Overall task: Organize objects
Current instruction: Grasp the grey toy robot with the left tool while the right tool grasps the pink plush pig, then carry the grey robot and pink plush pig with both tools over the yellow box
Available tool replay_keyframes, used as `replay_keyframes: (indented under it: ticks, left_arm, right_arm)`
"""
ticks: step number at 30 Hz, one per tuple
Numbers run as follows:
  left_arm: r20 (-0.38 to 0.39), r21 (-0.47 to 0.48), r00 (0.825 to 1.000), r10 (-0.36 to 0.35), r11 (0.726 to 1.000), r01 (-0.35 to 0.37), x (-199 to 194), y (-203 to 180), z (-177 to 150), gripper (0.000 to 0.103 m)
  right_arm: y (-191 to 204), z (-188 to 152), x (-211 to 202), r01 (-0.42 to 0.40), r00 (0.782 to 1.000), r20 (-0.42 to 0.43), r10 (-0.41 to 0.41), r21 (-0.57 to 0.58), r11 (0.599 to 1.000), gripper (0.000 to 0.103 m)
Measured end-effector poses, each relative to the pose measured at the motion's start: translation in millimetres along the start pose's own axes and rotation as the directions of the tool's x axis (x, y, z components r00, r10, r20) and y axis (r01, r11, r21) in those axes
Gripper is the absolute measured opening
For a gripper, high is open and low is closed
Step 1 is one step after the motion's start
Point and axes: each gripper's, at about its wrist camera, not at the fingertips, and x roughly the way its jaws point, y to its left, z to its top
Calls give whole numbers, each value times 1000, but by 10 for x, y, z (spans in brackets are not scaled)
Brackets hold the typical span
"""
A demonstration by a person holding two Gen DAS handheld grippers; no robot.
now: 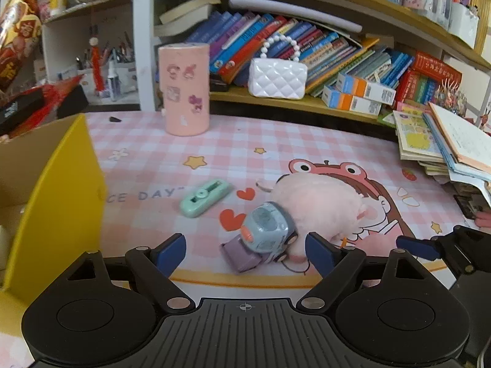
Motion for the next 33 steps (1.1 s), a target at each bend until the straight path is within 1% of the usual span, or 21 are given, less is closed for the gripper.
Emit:
replay_keyframes:
  ticks: [3, 5, 7, 9, 11, 13, 14, 16, 22, 27, 33]
  left_arm:
    - [-12, 11, 1000, -10, 1000, 10, 152, -52, 39, 86]
    - [-27, 35, 1000, -2, 999, 3, 252, -95, 62, 86]
    - [-35, 51, 999, 13, 999, -11, 332, -126, 75, 85]
    - [-44, 44, 999, 4, 999, -2, 393, -124, 84, 84]
    - [-49, 36, 999, -7, 999, 8, 441, -112, 81, 73]
    - [-74, 25, 997, -29, 999, 31, 496, -79, 68, 43]
    - [-64, 26, 998, -19, 999, 21, 483, -62, 55, 42]
    - [-66, 19, 997, -32, 999, 33, 450, -17, 42, 41]
    - [-14, 11, 999, -33, 999, 33, 120, 99, -82, 41]
    - [-4, -21, 998, -56, 998, 56, -182, 203, -211, 41]
    - [3, -53, 996, -90, 994, 90, -563, 290, -439, 41]
  right_arm:
    - [-47, -24, 0, -17, 1000, 3, 17, -11, 1000, 60]
    - [-68, -33, -24, -27, 1000, 0, 27, -8, 1000, 59]
    - [-109, -46, -69, -36, 999, -11, 37, 35, 999, 58]
    - [-147, -68, -135, -37, 999, -14, 39, 87, 996, 58]
    - [-155, -91, -215, -39, 999, -9, 40, 122, 992, 58]
    - [-149, -114, -296, -46, 999, -8, 48, 145, 988, 59]
    - [-144, -124, -332, -50, 999, -8, 52, 155, 987, 59]
    - [-127, -153, -402, -57, 998, -11, 60, 177, 983, 59]
    - [-82, -224, -537, -58, 997, -36, 69, 246, 967, 59]
    - [19, -261, -640, -60, 996, -46, 76, 270, 961, 59]
    - [204, -283, -784, -74, 995, -49, 92, 279, 957, 59]
